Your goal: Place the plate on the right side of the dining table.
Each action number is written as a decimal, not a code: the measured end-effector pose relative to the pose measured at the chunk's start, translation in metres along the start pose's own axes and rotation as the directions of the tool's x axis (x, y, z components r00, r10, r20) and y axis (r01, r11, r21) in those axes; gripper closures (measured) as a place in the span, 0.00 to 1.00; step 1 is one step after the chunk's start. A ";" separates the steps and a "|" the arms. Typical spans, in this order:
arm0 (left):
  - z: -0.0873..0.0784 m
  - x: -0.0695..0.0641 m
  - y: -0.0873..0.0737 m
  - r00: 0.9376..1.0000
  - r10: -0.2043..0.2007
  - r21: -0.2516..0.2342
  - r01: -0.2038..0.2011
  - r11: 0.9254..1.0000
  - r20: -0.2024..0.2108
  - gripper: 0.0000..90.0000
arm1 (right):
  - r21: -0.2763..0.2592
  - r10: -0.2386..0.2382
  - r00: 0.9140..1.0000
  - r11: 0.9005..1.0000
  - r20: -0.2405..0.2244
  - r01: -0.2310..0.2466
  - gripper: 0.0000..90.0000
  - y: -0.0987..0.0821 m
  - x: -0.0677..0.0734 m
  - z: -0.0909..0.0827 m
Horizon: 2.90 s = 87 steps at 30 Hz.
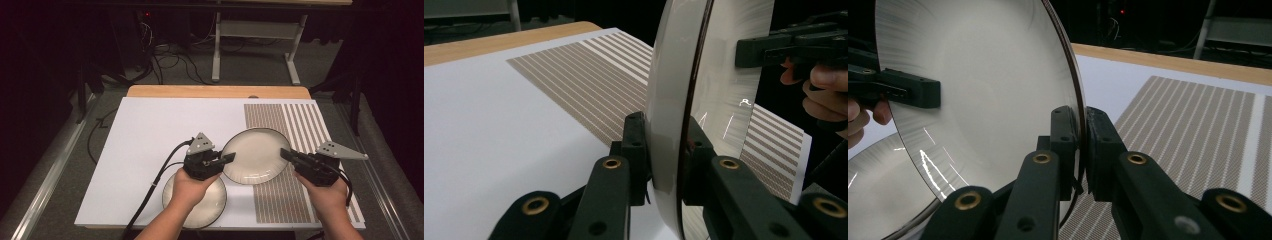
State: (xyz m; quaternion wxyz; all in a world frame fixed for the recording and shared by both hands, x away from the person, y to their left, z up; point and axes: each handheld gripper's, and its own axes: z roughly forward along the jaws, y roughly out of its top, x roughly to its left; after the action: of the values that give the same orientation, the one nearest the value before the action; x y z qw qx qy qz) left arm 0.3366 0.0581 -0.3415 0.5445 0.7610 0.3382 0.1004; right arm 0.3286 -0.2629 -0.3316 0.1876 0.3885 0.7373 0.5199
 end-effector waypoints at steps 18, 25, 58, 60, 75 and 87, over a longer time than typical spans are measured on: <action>0.050 -0.016 0.018 0.999 0.024 0.058 -0.026 0.998 0.032 0.85 | -0.010 0.029 0.996 1.000 0.086 -0.029 0.96 -0.009 -0.034 -0.031; 0.068 -0.022 0.025 0.999 0.032 0.083 -0.034 0.996 0.032 0.84 | -0.015 0.042 0.993 0.999 0.110 -0.041 0.96 -0.013 -0.047 -0.039; 0.156 -0.024 0.011 0.998 -0.061 0.202 0.055 0.978 0.023 0.79 | 0.032 0.126 0.969 0.990 0.214 -0.136 0.96 -0.055 -0.102 -0.040; 0.157 -0.024 0.011 0.998 -0.063 0.201 0.057 0.978 0.022 0.79 | 0.034 0.124 0.968 0.990 0.217 -0.134 0.96 -0.056 -0.103 -0.040; 0.170 -0.023 0.012 0.998 -0.050 0.240 0.055 0.969 -0.027 0.75 | 0.049 0.112 0.965 0.991 0.236 -0.127 0.96 -0.063 -0.107 -0.038; 0.168 -0.020 0.017 0.996 -0.039 0.211 0.055 0.976 -0.075 0.59 | 0.050 0.108 0.969 0.991 0.222 -0.122 0.97 -0.059 -0.107 -0.037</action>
State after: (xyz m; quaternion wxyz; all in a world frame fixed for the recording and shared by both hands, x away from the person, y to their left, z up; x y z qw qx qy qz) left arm 0.4162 -0.0850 -0.3867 0.4498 0.8026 0.3840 0.0776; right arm 0.3484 -0.3771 -0.3852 0.2249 0.4912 0.7045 0.4602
